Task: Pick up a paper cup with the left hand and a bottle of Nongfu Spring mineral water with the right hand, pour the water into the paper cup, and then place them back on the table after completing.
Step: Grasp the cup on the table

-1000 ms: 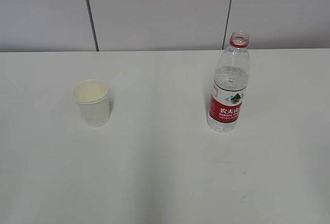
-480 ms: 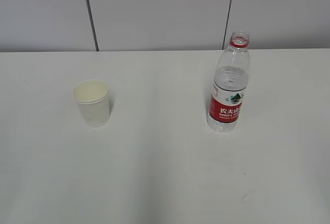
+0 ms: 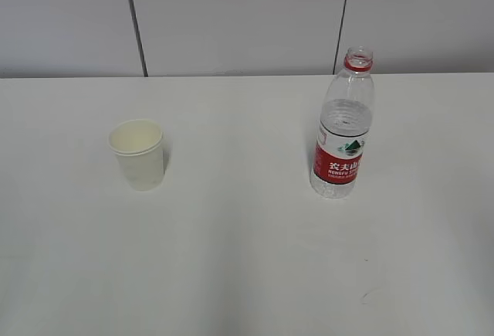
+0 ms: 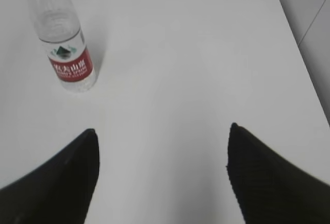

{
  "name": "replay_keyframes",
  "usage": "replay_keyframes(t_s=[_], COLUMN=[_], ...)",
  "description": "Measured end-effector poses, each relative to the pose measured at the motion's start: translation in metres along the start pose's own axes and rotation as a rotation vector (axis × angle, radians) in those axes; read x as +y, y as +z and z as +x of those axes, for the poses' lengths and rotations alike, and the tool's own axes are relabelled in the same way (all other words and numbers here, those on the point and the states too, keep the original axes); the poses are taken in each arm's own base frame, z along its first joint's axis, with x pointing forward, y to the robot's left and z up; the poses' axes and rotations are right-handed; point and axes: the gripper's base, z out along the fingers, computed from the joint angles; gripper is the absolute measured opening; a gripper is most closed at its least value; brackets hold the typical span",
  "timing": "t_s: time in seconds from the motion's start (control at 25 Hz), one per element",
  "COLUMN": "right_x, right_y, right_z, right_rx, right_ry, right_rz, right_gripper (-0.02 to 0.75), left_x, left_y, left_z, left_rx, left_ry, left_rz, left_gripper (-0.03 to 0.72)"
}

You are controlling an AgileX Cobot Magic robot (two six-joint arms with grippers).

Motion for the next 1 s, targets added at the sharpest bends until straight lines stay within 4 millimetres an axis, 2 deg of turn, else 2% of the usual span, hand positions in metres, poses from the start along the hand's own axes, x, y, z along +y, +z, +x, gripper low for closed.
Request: replay_keyframes(t_s=[0.16,0.24,0.44,0.56,0.64,0.8,1.0], right_x=[0.000,0.001,0.002,0.004,0.004,0.005,0.006], right_y=[0.020,0.034,0.071,0.092,0.102,0.117,0.134], right_z=[-0.028,-0.038,-0.055,-0.063,-0.068,-0.075,-0.079], right_rx=[-0.081,-0.092,-0.102,-0.120,-0.146,-0.198,-0.216], right_ry=[-0.003,0.003,0.007,0.005,0.004,0.009,0.018], right_rz=[-0.003,-0.006,-0.015,-0.020,-0.023,-0.027,-0.032], right_gripper=[0.572,0.572,0.572,0.572,0.572,0.572,0.572], left_x=[-0.001,-0.004,-0.015,-0.020,-0.022,-0.022,-0.024], left_y=[0.011,0.029,0.076,0.105,0.126,0.159,0.188], left_z=[-0.033,-0.049,-0.083,-0.094,-0.090,-0.061,-0.028], left_rx=[-0.023,0.003,-0.090,-0.141,-0.169,-0.176,-0.150], left_ry=[0.032,0.038,0.026,0.025,0.019,0.010,0.005], left_rz=[-0.033,-0.025,0.040,0.061,0.073,0.088,0.103], left_gripper=[0.238,0.238,0.238,0.238,0.238,0.238,0.238])
